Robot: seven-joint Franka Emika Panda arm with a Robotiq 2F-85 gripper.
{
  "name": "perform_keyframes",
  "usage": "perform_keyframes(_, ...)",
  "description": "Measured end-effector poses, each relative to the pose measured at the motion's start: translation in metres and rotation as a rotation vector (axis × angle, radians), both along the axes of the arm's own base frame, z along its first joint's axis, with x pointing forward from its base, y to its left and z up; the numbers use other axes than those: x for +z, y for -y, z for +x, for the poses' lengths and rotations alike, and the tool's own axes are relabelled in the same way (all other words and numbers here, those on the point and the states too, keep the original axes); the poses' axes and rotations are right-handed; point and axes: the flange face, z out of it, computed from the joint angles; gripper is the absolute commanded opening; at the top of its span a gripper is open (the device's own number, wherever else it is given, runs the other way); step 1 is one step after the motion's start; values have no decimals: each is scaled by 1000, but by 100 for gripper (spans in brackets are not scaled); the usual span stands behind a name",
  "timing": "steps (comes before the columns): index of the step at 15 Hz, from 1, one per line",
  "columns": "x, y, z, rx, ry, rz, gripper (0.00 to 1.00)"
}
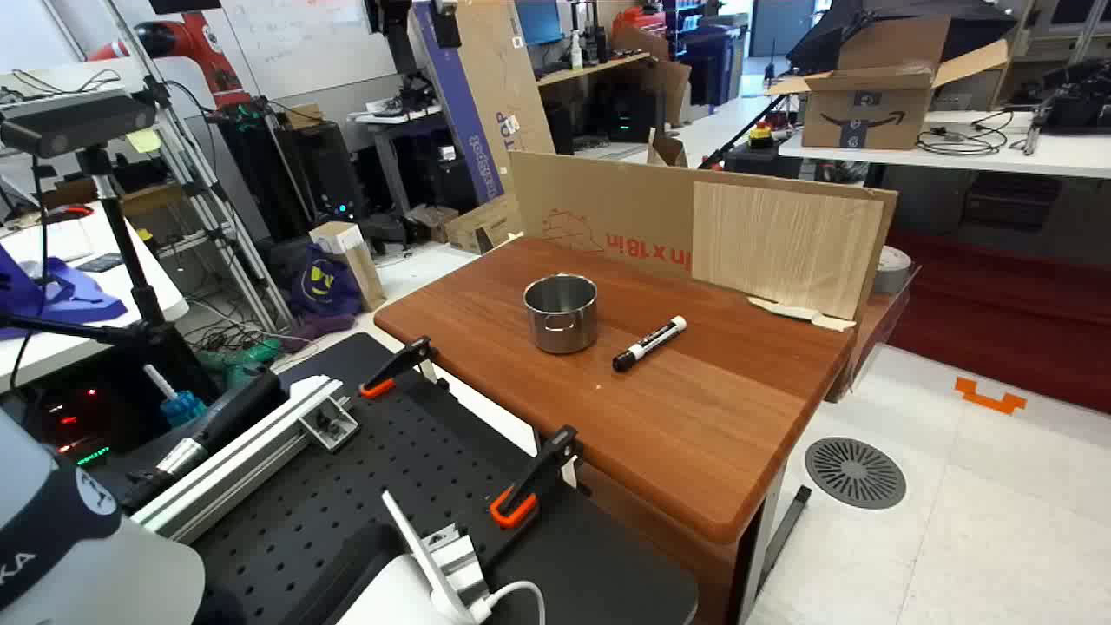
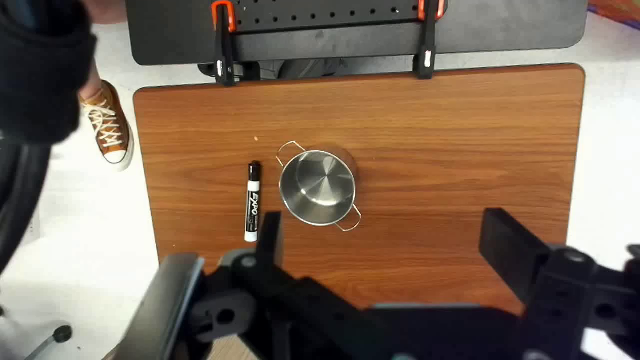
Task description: Put the black marker in the pot
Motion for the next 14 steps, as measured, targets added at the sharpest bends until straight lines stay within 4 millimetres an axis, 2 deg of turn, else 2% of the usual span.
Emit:
perform_keyframes(4,0,1,0,-1,0,1,100)
perform_keyframes(7,2,10,5,-20,16,13,100)
perform_keyframes(10,1,29,12,-51,42,34,100)
perform_keyframes(14,-13,65,15,-94,33,52,100)
